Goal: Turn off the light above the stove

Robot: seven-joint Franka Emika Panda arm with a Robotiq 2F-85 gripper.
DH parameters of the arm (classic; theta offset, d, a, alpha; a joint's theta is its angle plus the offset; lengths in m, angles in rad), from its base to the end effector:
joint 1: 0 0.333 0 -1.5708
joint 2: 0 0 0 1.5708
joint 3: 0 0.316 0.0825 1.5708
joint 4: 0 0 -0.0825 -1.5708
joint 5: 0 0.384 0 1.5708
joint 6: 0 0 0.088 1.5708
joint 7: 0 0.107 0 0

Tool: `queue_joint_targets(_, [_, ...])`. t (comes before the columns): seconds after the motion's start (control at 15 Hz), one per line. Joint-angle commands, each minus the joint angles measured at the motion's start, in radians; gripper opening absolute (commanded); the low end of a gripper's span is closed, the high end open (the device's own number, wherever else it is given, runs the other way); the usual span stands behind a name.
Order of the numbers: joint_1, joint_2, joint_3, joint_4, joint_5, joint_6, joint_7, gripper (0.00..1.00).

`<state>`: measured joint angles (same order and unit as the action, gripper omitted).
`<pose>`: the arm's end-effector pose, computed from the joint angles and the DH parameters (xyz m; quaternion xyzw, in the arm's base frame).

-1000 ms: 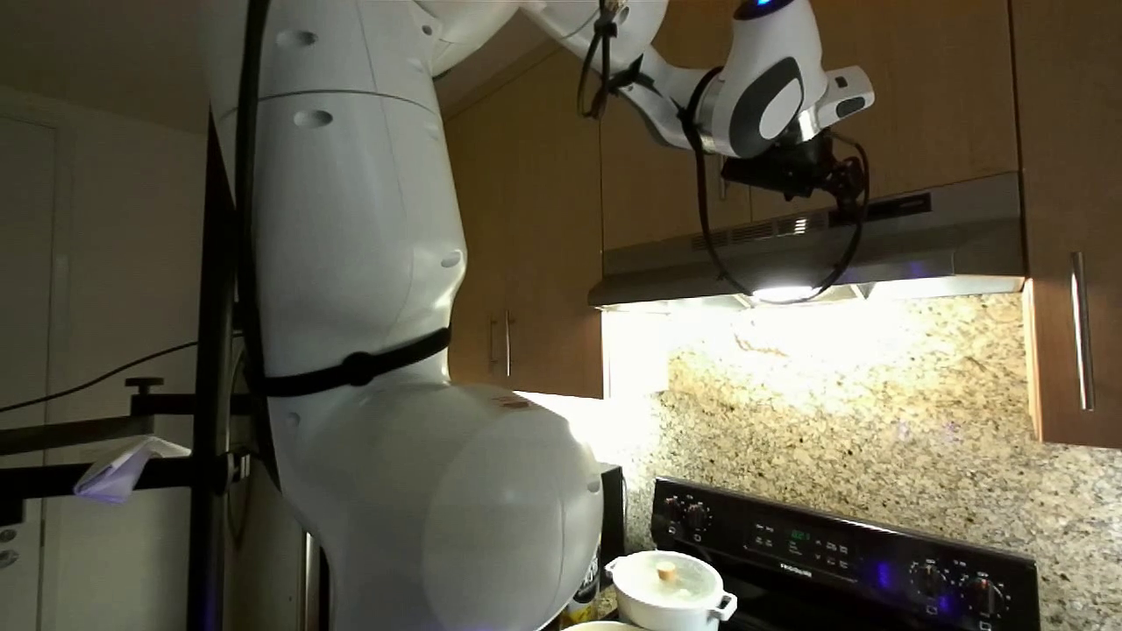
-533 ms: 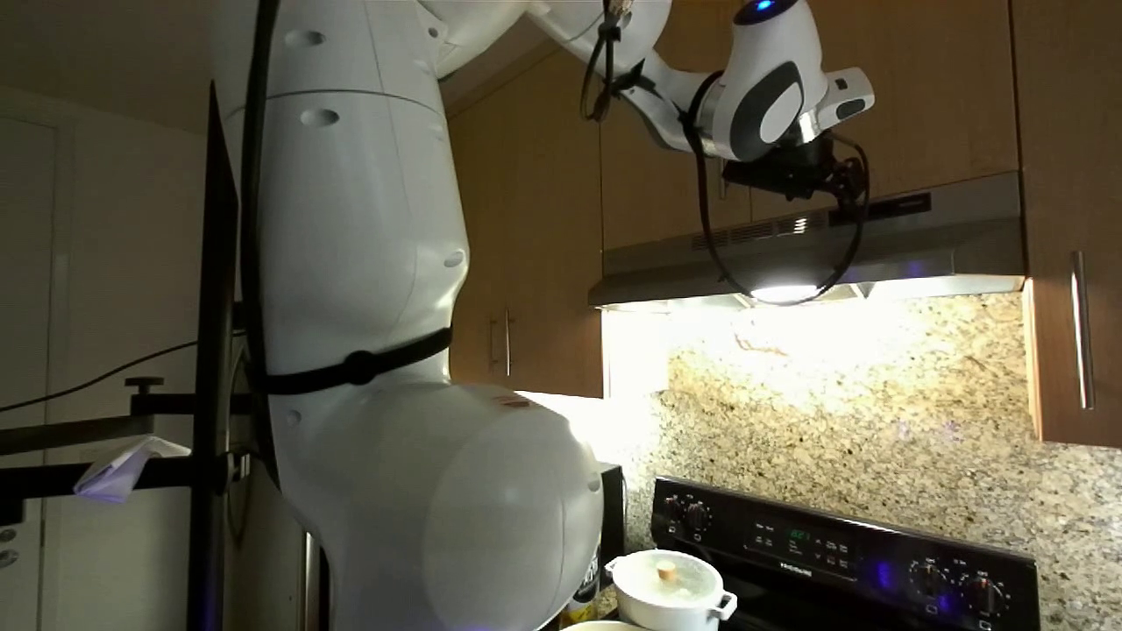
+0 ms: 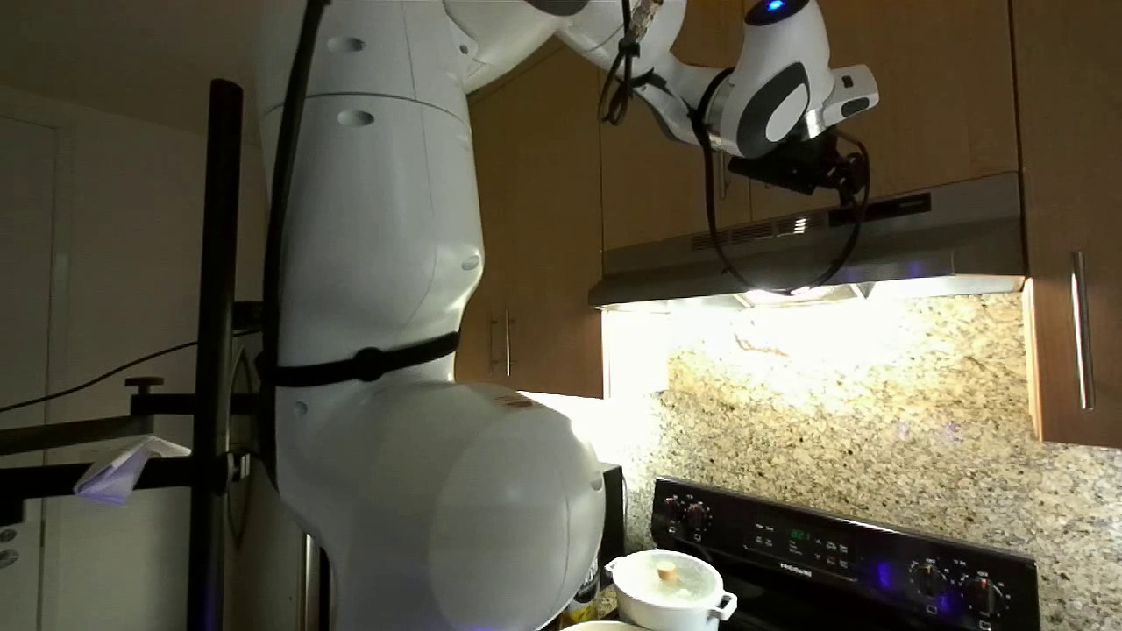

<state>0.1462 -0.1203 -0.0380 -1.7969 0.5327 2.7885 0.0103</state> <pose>0.5682 0.0368 0.7232 -0.8260 0.1225 -0.4954 0.2393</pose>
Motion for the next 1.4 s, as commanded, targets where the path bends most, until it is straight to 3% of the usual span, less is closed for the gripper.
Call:
queue_joint_targets(0.0, [-0.001, 0.073, -0.018, 0.096, 0.045, -0.038, -0.013, 1.0])
queue_joint_targets(0.93, [-0.011, 0.196, -0.047, 0.232, 0.012, -0.092, 0.031, 1.0])
queue_joint_targets(1.0, [-0.063, 0.198, -0.01, 0.232, -0.031, -0.092, 0.082, 1.0])
queue_joint_targets(1.33, [-0.114, 0.179, -0.02, 0.202, -0.112, -0.113, 0.197, 1.0])
